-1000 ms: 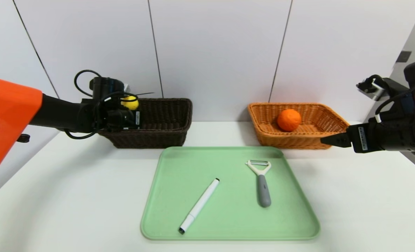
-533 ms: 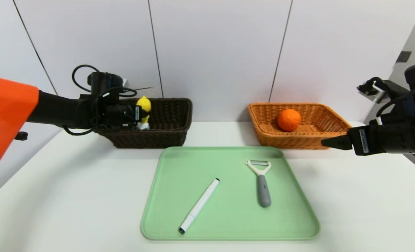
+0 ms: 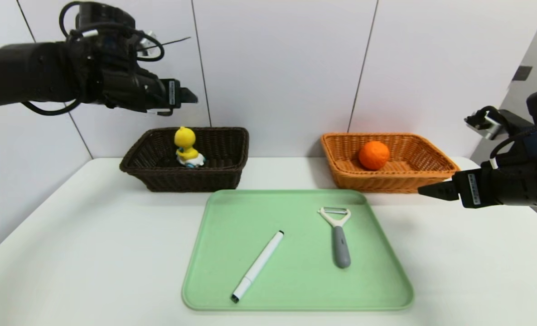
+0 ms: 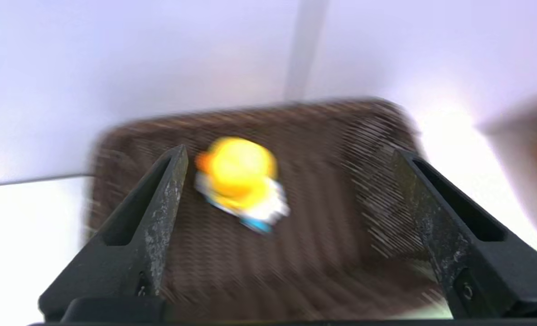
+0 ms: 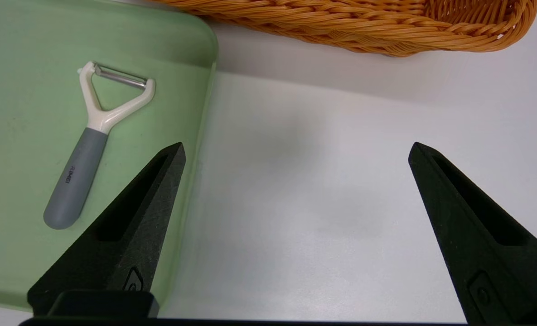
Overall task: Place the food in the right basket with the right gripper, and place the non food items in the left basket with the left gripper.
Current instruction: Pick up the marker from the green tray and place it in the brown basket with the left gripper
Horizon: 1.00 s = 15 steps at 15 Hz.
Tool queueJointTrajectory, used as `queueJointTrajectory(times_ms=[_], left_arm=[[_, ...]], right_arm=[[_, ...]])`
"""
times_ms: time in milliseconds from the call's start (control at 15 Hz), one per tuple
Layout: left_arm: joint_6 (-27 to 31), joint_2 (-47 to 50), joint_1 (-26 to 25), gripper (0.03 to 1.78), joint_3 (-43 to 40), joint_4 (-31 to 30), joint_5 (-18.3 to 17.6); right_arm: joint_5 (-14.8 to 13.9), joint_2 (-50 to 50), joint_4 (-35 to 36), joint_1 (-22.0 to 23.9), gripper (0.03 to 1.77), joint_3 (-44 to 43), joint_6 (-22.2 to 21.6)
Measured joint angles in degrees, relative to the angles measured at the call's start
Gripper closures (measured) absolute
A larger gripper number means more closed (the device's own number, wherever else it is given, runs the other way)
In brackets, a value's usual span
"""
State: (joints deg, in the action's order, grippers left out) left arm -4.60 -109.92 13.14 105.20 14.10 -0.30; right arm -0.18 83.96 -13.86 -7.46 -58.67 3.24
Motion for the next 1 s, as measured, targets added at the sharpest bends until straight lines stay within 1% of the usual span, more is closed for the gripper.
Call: queueJointTrajectory(times_ms=[133,200,267,400,467,533,600,733,1000], left_arm=[[-2.0,4.3,5.7,0.19,-0.6,6.5,-1.8],[-3.8,6.7,9.3,0.18,-1.9,9.6,-2.4],[-5.0,9.2,12.6,0.17,-4.5,11.8,-3.9],[-4.5,13.5,17.6,0.16,-11.2,13.9,-7.8],[-3.5,15.2,20.0,0.15,-15.1,14.6,-9.3],[-2.7,16.5,22.6,0.14,-19.0,15.5,-9.7],[-2.1,17.3,24.8,0.14,-21.8,17.0,-9.3],[-1.7,17.5,27.8,0.14,-24.1,21.8,-8.7],[-1.7,13.8,30.4,0.12,-23.3,24.5,-7.1]], right_arm=[[-0.1,-0.5,0.0,-0.1,0.10,0.7,0.0],[-0.1,-0.8,0.0,-0.1,0.10,1.0,0.0],[-0.1,-1.0,0.0,-0.1,0.10,1.3,-0.1],[-0.1,-1.7,0.0,-0.3,0.10,1.9,-0.1],[-0.1,-2.0,0.0,-0.5,0.10,2.1,-0.1],[-0.1,-2.3,0.0,-0.6,0.10,2.3,-0.1],[-0.1,-2.6,0.0,-0.7,0.10,2.5,-0.1],[-0.1,-2.9,0.0,-0.9,0.10,2.7,-0.2],[-0.2,-3.6,0.1,-0.9,0.10,4.1,-0.1]])
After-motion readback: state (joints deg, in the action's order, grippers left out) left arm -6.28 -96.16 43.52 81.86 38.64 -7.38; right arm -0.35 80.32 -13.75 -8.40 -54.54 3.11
